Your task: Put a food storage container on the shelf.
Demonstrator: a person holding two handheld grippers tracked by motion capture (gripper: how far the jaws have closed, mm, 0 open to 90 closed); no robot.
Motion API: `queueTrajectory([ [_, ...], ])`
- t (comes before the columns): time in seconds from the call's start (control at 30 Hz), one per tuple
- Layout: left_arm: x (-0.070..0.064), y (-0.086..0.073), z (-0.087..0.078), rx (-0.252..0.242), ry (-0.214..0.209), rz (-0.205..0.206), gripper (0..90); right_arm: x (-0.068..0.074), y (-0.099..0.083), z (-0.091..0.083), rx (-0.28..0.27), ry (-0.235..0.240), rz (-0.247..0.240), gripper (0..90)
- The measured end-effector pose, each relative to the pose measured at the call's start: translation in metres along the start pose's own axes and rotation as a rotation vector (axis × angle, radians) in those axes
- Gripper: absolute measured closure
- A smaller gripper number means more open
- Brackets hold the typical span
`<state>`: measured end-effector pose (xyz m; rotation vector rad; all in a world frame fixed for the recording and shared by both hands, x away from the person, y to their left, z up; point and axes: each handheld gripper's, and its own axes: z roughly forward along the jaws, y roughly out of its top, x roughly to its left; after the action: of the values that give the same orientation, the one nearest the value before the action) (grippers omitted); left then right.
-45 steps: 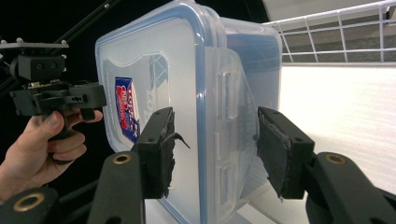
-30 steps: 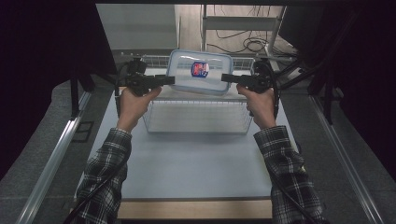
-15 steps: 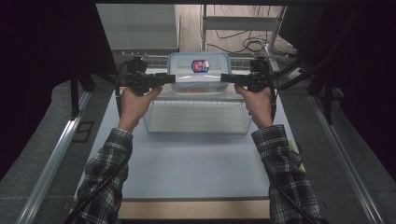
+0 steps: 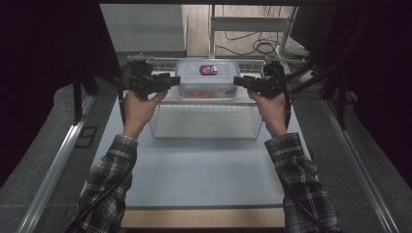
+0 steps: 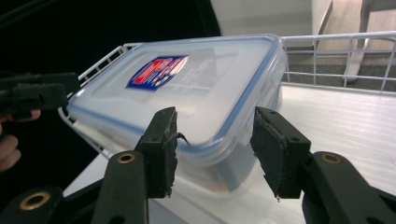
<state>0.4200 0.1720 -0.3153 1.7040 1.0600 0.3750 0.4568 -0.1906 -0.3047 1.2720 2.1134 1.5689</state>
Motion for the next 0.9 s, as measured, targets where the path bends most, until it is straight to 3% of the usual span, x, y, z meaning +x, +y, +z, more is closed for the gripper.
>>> queueTrajectory([
  [0.3,-0.011,-0.036,-0.013,0.021,-0.014,0.082,40.7,0.014,-0.025,-0.014,0.003,-0.005,-0.164,51.8],
  [0.47,-0.015,-0.059,-0.017,0.009,-0.025,0.11,36.9,0.016,-0.04,-0.018,0.005,0.013,-0.17,50.6],
  [0.63,-0.02,-0.079,-0.018,0.022,-0.002,0.154,33.2,0.017,-0.057,-0.02,0.009,0.025,-0.179,45.7],
  [0.9,-0.02,-0.112,-0.018,0.031,-0.013,0.151,27.3,0.019,-0.084,-0.021,0.038,0.022,-0.217,37.5],
])
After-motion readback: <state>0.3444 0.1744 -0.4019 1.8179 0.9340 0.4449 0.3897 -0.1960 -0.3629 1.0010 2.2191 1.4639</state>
